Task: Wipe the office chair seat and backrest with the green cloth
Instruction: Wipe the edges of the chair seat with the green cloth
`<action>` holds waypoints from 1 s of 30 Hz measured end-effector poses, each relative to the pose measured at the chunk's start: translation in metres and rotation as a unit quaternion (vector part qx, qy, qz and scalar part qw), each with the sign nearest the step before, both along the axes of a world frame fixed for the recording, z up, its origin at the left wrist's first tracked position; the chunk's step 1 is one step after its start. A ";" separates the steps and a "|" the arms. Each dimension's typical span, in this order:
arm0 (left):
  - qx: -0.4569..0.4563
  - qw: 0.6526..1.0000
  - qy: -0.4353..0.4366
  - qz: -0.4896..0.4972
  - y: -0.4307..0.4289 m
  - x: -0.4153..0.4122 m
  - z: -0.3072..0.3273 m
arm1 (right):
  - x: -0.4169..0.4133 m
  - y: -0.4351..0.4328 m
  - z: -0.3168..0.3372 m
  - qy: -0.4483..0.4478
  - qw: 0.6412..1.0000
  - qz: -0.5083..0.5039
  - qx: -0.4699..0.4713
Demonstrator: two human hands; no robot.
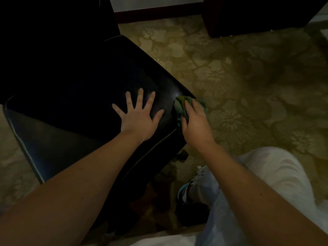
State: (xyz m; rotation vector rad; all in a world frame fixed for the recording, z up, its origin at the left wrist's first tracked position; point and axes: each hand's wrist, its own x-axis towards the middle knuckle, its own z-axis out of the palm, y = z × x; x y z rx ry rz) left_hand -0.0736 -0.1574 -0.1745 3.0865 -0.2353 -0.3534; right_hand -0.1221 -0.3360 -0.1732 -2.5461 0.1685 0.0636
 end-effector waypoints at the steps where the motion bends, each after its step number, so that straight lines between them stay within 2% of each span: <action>1: -0.002 1.000 0.002 0.001 0.000 0.000 0.000 | 0.003 0.000 0.000 0.003 1.000 -0.012 0.006; 7: 0.001 1.000 0.008 0.015 -0.006 0.005 0.001 | 0.017 -0.002 0.002 0.013 0.999 -0.044 0.022; 13: 0.000 0.999 0.016 0.028 -0.011 0.007 0.001 | 0.004 0.003 -0.004 0.002 1.000 -0.014 -0.002; 16: 0.010 0.999 0.026 0.028 -0.009 0.009 0.006 | 0.008 0.003 -0.004 -0.001 1.000 -0.002 0.018; 19: 0.002 0.999 0.033 -0.006 0.001 0.009 0.011 | 0.015 0.002 -0.005 -0.013 0.999 -0.006 0.028; 25: 0.038 0.984 0.013 -0.172 0.040 -0.002 0.020 | 0.036 -0.007 -0.002 -0.026 0.998 -0.007 0.049; 30: 0.011 0.987 0.017 -0.157 0.046 -0.008 0.010 | 0.045 -0.006 0.000 -0.026 0.997 -0.009 0.066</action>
